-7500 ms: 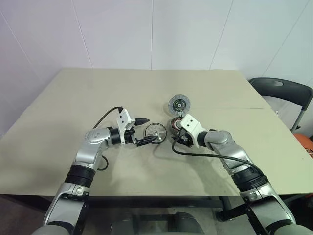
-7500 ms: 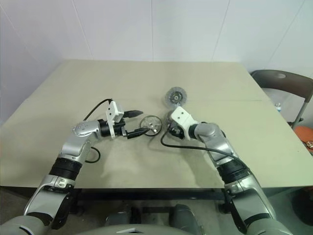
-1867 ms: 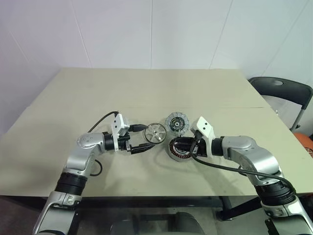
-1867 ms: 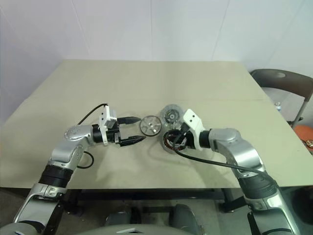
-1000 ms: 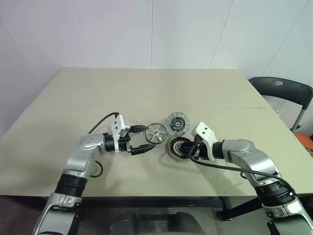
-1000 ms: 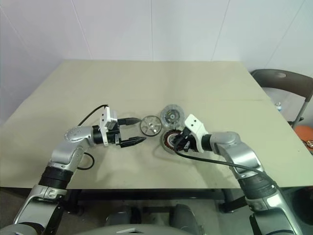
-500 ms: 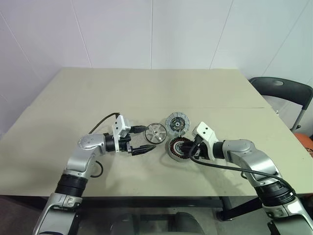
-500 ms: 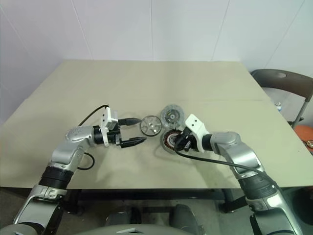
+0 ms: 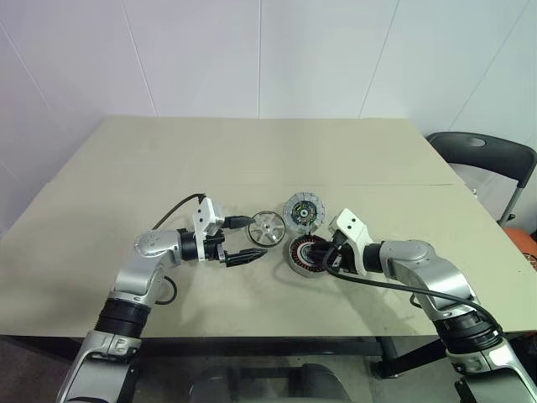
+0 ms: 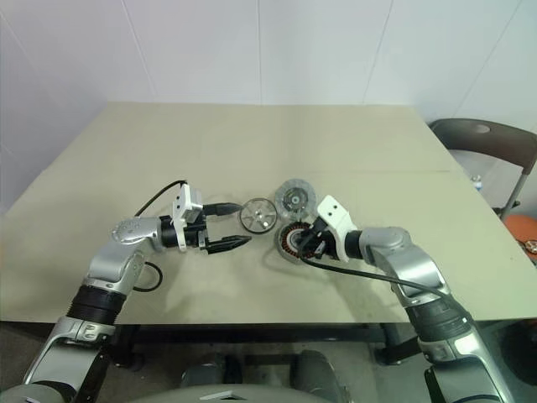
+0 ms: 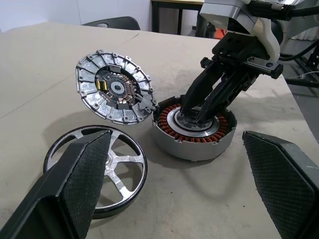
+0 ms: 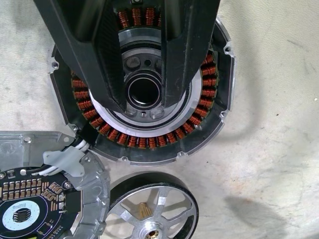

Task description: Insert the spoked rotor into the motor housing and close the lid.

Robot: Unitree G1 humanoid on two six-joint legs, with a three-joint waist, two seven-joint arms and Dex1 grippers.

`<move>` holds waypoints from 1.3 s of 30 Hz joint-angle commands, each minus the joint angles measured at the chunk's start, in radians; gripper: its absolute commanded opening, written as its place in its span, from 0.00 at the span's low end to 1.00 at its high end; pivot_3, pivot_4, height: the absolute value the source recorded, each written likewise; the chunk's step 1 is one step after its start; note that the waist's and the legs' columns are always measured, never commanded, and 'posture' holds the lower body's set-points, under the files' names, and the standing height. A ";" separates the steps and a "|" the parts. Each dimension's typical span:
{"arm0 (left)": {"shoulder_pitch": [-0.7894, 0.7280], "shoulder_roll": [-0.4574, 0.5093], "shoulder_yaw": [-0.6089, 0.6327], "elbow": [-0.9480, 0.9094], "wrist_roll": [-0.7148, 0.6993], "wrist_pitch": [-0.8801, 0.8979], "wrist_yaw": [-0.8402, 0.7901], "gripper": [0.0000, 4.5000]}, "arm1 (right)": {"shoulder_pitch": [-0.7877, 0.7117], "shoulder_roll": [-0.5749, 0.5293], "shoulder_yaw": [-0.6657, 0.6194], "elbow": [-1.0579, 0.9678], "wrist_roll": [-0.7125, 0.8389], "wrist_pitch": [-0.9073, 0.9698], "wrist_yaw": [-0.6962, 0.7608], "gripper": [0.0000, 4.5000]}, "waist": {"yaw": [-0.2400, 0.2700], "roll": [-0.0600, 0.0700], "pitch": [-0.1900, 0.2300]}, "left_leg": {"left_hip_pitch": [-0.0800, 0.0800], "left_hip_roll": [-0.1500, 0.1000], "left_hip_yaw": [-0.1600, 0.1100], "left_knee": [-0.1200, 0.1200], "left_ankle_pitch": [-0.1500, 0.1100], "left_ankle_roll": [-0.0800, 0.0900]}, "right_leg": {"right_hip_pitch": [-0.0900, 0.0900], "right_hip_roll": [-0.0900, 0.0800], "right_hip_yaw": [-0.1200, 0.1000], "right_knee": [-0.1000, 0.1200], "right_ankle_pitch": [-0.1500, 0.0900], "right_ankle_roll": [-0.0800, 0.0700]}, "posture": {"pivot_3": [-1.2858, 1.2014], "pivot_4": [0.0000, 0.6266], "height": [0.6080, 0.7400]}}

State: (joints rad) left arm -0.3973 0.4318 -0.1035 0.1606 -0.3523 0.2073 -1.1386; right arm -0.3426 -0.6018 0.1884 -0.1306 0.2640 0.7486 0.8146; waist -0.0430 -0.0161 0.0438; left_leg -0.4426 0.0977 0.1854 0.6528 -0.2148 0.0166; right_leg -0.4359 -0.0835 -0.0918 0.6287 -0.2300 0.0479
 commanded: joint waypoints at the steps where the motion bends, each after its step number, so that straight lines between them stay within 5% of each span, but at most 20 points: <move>1: -0.021 0.003 0.005 -0.003 0.004 -0.022 -0.001 1.00 | 0.000 0.004 -0.019 0.002 0.010 -0.002 -0.002 0.14 | 0.000 0.000 0.000 | 0.000 0.000 0.000 0.000 0.000 0.000 | 0.000 0.000 0.000 0.000 0.000 0.000 | 0.52 0.00 1.00; 7: -0.022 0.001 0.005 0.005 0.013 -0.031 0.001 1.00 | 0.003 0.010 -0.018 -0.002 0.020 0.002 -0.002 0.14 | 0.000 0.000 0.000 | 0.000 0.000 0.000 0.000 0.000 0.000 | 0.000 0.000 0.000 0.000 0.000 0.000 | 0.52 0.00 1.00; 8: -0.021 0.001 0.006 0.006 0.015 -0.034 0.002 1.00 | 0.003 0.012 -0.018 -0.002 0.021 0.001 -0.006 0.27 | 0.000 0.000 0.000 | 0.000 0.000 0.000 0.000 0.000 0.000 | 0.000 0.000 0.000 0.000 0.000 0.000 | 0.52 0.00 1.00; 14: -0.023 0.004 0.007 0.017 0.021 -0.045 0.003 1.00 | -0.003 0.026 -0.044 0.020 0.025 -0.006 -0.026 0.66 | 0.000 0.000 0.000 | 0.000 0.000 0.000 0.000 0.000 0.000 | 0.000 0.000 0.000 0.000 0.000 0.000 | 0.52 0.00 1.00; 20: -0.025 0.001 0.002 0.026 0.026 -0.051 0.004 1.00 | -0.018 0.044 -0.081 0.039 0.042 -0.015 -0.048 0.66 | 0.001 0.000 0.000 | 0.000 0.000 0.000 0.000 0.000 0.000 | 0.000 0.000 0.000 0.000 0.000 0.000 | 0.52 0.00 1.00; 23: -0.028 0.000 0.001 0.029 0.029 -0.051 0.002 1.00 | -0.019 0.050 -0.087 0.039 0.048 -0.016 -0.053 0.52 | 0.001 0.000 0.000 | 0.000 0.000 0.000 0.000 0.000 0.000 | 0.000 0.000 0.000 0.000 0.000 0.000 | 0.52 0.00 1.00; 30: -0.035 0.001 0.003 0.036 0.032 -0.052 -0.006 1.00 | -0.004 0.041 -0.073 0.023 0.049 -0.009 -0.044 0.00 | 0.000 0.000 0.000 | 0.000 0.000 0.000 0.000 0.000 0.000 | 0.000 0.000 0.000 0.000 0.000 0.000 | 0.52 0.00 1.00; 39: -0.048 -0.005 -0.001 0.053 0.041 -0.060 -0.004 1.00 | 0.033 0.012 -0.019 -0.013 0.046 0.035 -0.001 0.00 | 0.000 -0.001 0.000 | 0.000 0.000 0.000 0.000 0.000 0.000 | 0.000 0.000 0.000 0.000 0.000 0.000 | 0.52 0.00 1.00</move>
State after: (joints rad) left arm -0.4148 0.4270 -0.1049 0.2245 -0.3131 0.1669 -1.1398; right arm -0.3092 -0.5904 0.1599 -0.1326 0.3004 0.7637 0.8081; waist -0.0430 -0.0167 0.0434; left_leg -0.4424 0.0976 0.1853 0.6526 -0.2148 0.0166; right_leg -0.4357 -0.0835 -0.0918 0.6286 -0.2300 0.0480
